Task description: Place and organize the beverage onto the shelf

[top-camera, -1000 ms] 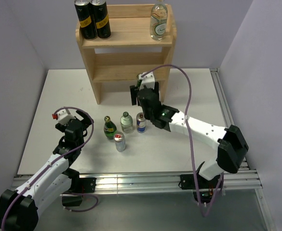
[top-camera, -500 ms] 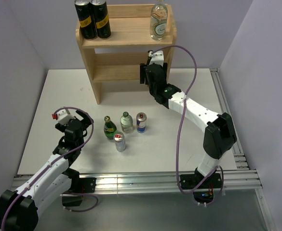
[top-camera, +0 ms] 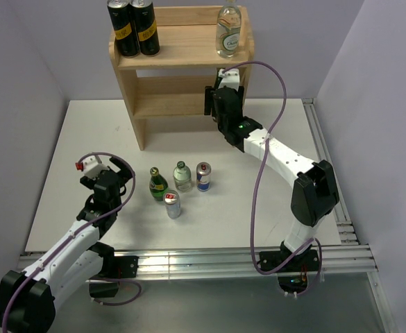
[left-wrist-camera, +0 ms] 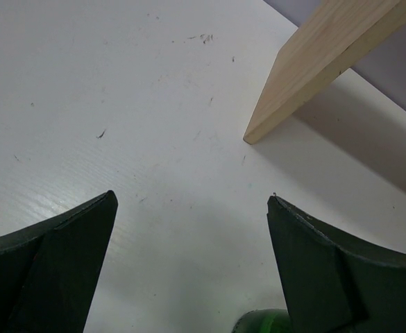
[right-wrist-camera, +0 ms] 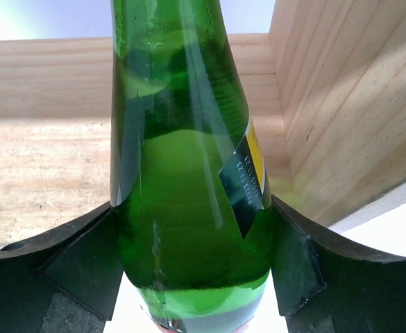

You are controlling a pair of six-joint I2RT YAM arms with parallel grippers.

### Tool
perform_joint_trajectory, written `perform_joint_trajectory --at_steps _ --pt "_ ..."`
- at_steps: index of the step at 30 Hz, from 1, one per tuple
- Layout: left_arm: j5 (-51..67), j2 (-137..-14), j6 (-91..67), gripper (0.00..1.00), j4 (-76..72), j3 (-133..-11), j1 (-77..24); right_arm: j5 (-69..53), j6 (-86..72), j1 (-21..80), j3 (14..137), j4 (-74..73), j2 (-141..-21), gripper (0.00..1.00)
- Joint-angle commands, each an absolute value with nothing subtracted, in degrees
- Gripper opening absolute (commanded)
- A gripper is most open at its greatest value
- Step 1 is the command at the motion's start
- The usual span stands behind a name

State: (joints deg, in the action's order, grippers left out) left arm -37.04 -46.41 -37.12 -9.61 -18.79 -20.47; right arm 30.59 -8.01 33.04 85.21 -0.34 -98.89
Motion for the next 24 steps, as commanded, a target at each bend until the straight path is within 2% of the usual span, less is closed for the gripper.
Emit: perform_joint_trajectory --at_steps 1,11,24 --pt "-37.6 -46.3 -37.2 0.97 -10.4 -21.1 -20.7 32.6 -8.1 32.3 89.5 11.2 -96.6 0.0" --pt "-37.7 -46.8 -37.3 0.96 -10.3 -21.2 -20.7 33.0 -6.0 32.4 87.3 17.6 -95.1 0.0" --pt "-38.0 -46.4 -37.4 0.95 -10.4 -21.1 -20.7 36.0 2.3 31.7 86.6 31.4 -104.4 0.0"
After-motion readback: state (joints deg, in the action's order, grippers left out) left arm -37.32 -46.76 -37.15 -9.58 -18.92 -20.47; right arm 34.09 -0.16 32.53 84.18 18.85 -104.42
